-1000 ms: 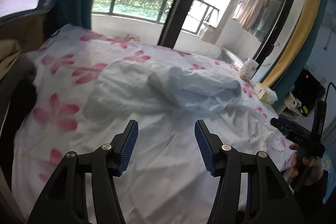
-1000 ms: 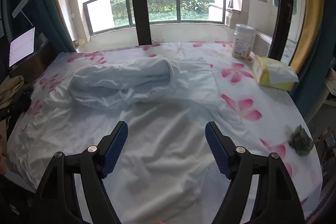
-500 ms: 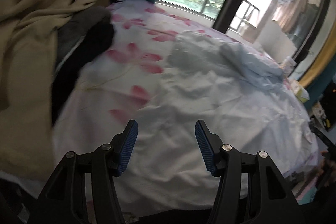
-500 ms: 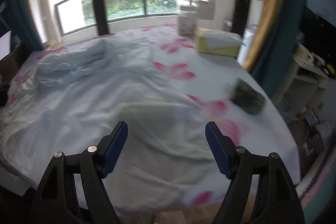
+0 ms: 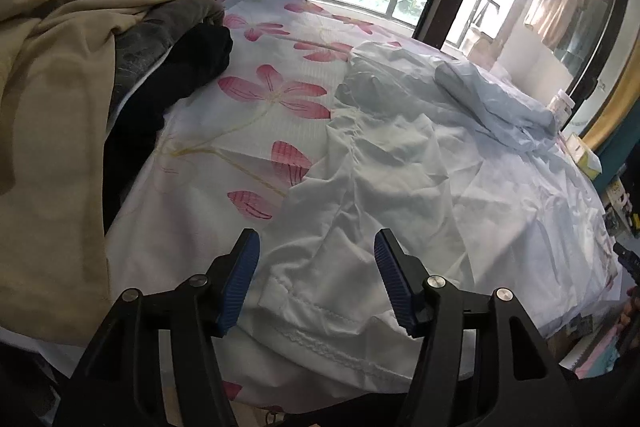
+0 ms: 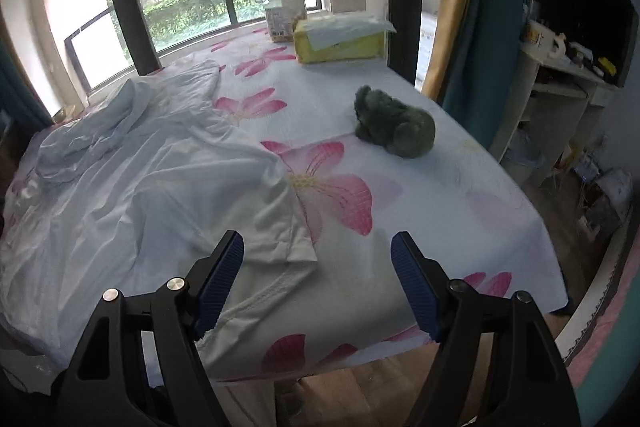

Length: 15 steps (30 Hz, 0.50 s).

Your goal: Fold large clothes

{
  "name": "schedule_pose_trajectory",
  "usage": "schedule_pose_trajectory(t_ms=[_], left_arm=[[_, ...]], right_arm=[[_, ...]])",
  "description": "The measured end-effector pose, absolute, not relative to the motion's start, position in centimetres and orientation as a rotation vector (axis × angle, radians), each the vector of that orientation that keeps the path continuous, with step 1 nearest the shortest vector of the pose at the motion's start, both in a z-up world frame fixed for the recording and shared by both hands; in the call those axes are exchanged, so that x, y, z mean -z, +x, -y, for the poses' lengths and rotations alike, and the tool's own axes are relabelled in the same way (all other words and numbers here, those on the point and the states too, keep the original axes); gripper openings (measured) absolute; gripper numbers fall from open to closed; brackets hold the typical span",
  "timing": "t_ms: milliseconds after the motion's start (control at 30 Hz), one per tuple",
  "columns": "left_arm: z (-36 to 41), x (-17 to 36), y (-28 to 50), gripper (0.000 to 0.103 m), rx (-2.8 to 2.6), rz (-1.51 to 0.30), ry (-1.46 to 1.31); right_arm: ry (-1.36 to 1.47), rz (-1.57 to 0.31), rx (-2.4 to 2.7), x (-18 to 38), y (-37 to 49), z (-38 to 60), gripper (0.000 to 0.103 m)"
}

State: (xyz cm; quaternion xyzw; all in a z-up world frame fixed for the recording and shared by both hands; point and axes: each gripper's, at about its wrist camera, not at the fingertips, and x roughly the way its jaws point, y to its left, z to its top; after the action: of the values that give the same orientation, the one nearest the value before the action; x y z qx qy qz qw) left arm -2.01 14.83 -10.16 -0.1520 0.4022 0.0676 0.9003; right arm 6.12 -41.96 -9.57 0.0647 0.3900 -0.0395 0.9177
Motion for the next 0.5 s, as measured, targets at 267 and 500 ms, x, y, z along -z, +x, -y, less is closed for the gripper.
schedule_pose_trajectory(t_ms=[267,500], left_arm=[[-14.4,10.1,-1.6,0.063,-0.118,-0.845,-0.328],[-14.0,10.2,-1.4,0.063,-0.114,-0.861,-0.300]], right_arm=[[-0.146,-0.794,0.003,9.9,6.8,36.5,0.065],[-0.157,-0.814,-0.051,10.9,7.6,35.7,0.014]])
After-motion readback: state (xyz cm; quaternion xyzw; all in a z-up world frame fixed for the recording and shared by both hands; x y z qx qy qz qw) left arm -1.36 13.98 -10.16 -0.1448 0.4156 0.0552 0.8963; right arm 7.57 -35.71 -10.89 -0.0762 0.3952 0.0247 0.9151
